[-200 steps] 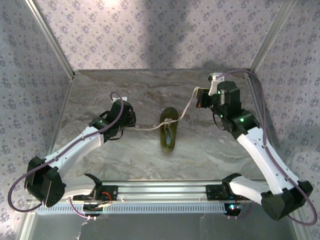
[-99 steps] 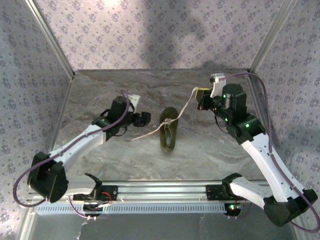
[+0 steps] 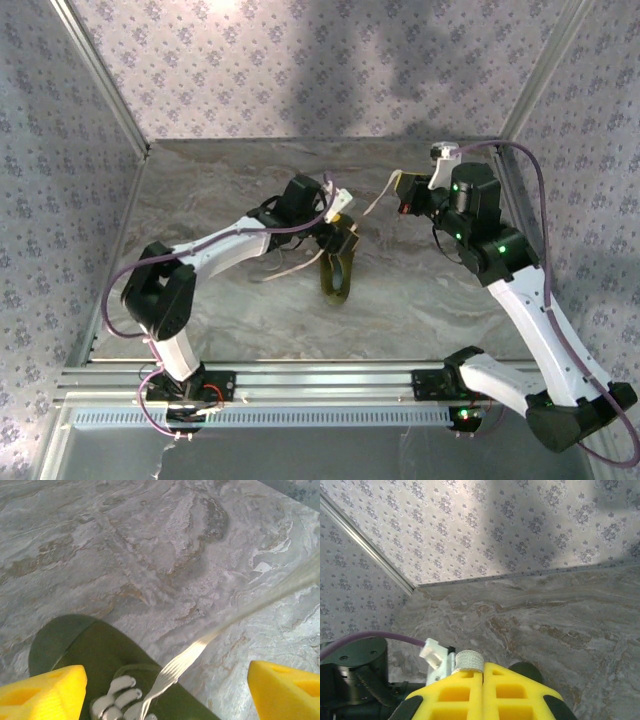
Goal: Tie the shoes
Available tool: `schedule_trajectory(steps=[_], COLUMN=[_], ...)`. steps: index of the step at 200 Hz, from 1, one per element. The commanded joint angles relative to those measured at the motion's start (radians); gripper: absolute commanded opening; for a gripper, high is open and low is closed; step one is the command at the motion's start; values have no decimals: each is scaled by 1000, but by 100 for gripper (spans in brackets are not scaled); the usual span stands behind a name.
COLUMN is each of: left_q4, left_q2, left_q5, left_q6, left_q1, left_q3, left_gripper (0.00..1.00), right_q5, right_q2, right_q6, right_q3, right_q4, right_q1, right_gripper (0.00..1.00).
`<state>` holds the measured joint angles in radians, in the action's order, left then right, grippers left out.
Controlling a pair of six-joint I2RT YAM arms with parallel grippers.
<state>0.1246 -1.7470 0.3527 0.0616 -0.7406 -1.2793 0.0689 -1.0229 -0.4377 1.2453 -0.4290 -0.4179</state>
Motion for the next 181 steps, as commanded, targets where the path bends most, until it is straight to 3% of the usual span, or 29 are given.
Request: schedule_trajectory(steps=[1, 18, 65, 95, 114, 127, 152, 181], left_q4=[42, 44, 32, -5, -81, -121, -136, -115], left_q2=[-60, -92, -129, -103, -48, -17, 0, -19], left_q5=[8, -17, -9, 18, 48, 75, 155, 224], left_q6=[55, 49, 35, -15, -77, -125, -200, -227], left_q1=[-17, -16, -16, 5, 37, 65, 106, 112], left_q3=[-73, -98, -126, -82, -11, 25, 37, 24], left_gripper=[81, 73, 23, 0, 0, 0, 0, 0], right_q5=[25, 19, 9, -164, -336, -378, -290, -186], right_q2=[-1, 1, 12, 13, -33, -85, -189, -304], right_q6=[-39, -39, -34, -28, -44, -63, -79, -77], right_q3=[37, 39, 35, 26, 11, -14, -120, -218], right_q4=[-25, -32, -52, -136, -280, -346, -364, -325], right_q1=[8, 11, 30, 38, 59, 90, 157, 161], right_gripper=[0, 0, 0, 0, 0, 0, 0, 2])
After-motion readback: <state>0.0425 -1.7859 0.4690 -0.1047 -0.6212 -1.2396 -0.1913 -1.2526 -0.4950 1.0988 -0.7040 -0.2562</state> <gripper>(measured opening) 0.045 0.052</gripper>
